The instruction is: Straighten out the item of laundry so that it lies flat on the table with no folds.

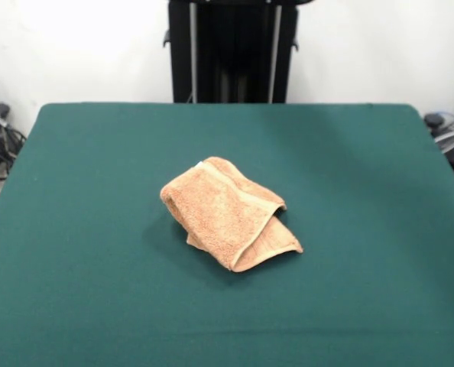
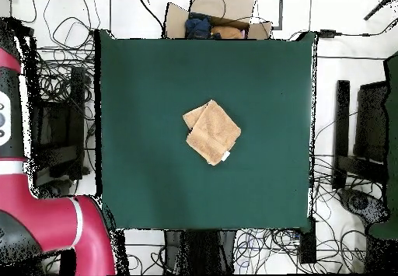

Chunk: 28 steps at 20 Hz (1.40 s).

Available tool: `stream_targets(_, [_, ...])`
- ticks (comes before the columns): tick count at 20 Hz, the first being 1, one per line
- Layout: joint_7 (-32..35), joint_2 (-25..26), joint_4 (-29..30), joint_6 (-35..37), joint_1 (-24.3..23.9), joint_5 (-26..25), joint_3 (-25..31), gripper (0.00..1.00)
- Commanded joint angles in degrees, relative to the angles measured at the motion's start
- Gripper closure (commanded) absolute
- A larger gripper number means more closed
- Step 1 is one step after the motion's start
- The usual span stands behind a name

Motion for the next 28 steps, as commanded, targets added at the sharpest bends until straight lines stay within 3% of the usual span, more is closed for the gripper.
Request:
stream_targets(1, [6.59, -2.85, 0.4, 9.66, 0.96, -13.1, -0.02, 0.0])
stream_targets(5, [3.45, -2.36, -0.07, 8.83, 0.72, -13.29, 0.9, 0.0])
stream_targets(7, [1.89, -1.25, 0.42, 7.93, 0.99, -15.69, 4.31, 0.0])
stream_targets(13, [-4.58, -0.52, 6.14, 9.6, 4.09, -31.35, 20.87, 0.0])
stream_targets(20, [-17.09, -3.95, 25.33, 9.73, 14.8, -52.95, 45.02, 0.0])
stream_targets(23, [-21.9, -6.25, 31.13, 7.82, 17.5, -58.55, 51.89, 0.0])
stream_targets(28, [-24.88, -8.45, 33.84, 4.69, 18.08, -64.52, 59.41, 0.0])
